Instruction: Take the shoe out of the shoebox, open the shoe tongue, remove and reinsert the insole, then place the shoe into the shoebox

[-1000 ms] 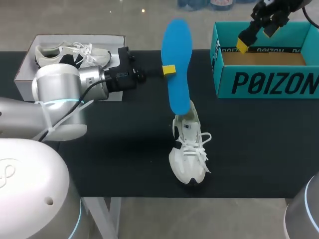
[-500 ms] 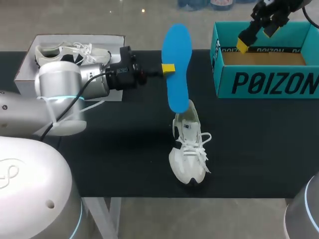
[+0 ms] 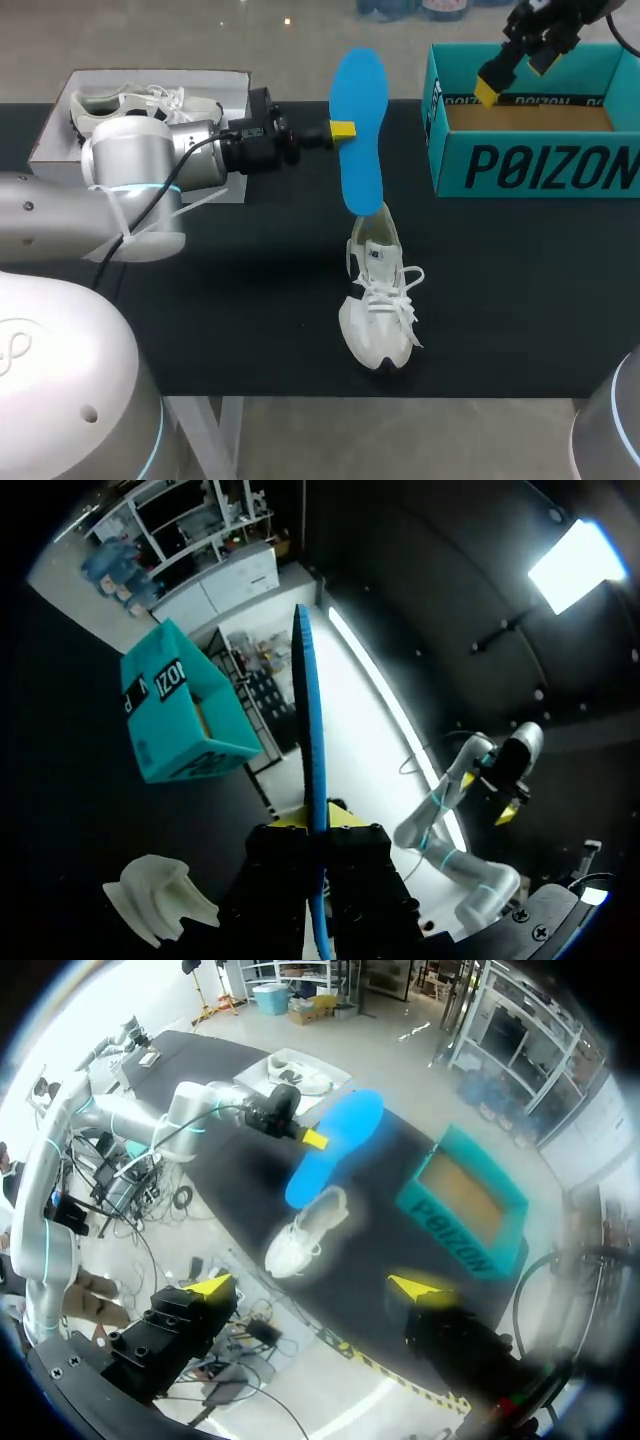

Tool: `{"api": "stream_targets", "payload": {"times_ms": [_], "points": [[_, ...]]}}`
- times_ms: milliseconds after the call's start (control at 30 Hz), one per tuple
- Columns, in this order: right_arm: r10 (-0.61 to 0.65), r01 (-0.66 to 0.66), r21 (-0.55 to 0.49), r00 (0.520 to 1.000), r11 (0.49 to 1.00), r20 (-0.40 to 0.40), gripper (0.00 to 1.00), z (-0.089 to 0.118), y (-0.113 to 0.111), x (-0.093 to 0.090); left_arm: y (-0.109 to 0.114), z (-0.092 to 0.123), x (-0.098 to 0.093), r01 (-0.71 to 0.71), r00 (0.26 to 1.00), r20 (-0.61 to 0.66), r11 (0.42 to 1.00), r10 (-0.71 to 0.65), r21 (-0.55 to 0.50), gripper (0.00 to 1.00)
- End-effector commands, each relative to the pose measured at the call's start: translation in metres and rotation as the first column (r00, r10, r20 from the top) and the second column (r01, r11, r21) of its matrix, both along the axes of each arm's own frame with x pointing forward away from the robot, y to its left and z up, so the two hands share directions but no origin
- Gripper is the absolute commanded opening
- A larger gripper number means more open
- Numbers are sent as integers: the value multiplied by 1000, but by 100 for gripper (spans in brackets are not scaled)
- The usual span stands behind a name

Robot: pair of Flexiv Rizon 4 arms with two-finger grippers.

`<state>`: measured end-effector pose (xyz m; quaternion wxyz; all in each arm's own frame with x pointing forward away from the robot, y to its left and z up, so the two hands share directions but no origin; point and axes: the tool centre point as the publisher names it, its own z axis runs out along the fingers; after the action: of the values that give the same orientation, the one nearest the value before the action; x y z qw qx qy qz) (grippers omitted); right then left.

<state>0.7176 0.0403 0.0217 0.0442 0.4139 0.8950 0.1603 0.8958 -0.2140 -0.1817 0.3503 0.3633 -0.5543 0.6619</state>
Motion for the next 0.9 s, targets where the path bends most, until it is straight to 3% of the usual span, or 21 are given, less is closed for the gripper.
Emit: {"api": "stream_targets", "payload": {"times_ms": [33, 200, 467, 900], "points": [[-1, 1, -2, 1000, 1000, -4, 100, 1, 1, 1, -2, -1, 1, 2, 1000, 0, 1000, -2, 2, 0], [-1, 1, -2, 1000, 1000, -4, 100, 1, 1, 1, -2, -1, 1, 2, 1000, 0, 1000, -2, 2, 0], [-133, 132, -22, 990, 991, -38, 100, 24, -12, -13, -2, -1, 1, 2, 1000, 0, 1000, -2, 2, 0], [-107, 107, 2, 994, 994, -14, 100, 31, 15, -21, -2, -1, 1, 2, 1000, 0, 1000, -2, 2, 0]]}}
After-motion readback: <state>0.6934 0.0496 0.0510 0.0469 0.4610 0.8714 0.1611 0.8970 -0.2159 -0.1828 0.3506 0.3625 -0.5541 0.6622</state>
